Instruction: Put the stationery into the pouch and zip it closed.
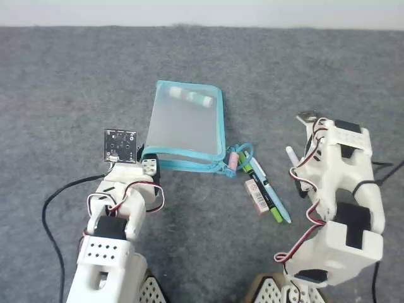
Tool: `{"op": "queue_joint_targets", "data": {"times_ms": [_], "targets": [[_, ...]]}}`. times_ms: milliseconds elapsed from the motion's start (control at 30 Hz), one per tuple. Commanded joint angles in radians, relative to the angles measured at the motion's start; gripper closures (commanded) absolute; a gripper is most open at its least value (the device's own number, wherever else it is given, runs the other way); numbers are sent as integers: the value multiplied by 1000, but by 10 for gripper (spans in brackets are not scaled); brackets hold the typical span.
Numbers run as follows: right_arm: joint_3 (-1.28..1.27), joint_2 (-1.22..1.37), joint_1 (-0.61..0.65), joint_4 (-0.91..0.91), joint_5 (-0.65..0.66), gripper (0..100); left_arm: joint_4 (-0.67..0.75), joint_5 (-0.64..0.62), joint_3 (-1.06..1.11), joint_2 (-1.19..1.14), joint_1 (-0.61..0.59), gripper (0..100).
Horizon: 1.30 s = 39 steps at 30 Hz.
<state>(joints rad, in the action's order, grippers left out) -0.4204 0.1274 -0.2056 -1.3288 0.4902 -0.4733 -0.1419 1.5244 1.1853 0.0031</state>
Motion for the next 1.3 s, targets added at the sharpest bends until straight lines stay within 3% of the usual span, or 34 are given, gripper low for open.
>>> {"op": "queue_joint_targets", "data": {"times_ms": [0, 267, 533, 700, 967, 1267], "targets": [[26, -85, 33, -12, 57, 780, 34, 9, -12, 20, -3, 989], [11, -74, 30, -7, 166, 790, 38, 9, -2, 21, -3, 989], [-212, -93, -15, 211, 232, 798, 38, 9, -7, 21, 2, 989], [-204, -74, -67, 257, 232, 994, 38, 9, -7, 21, 2, 989], [-129, -139, -111, 124, 230, 992, 40, 6, -7, 21, 5, 989], [-87, -584, 93, -180, 187, 992, 40, 5, -7, 21, 5, 989]]}}
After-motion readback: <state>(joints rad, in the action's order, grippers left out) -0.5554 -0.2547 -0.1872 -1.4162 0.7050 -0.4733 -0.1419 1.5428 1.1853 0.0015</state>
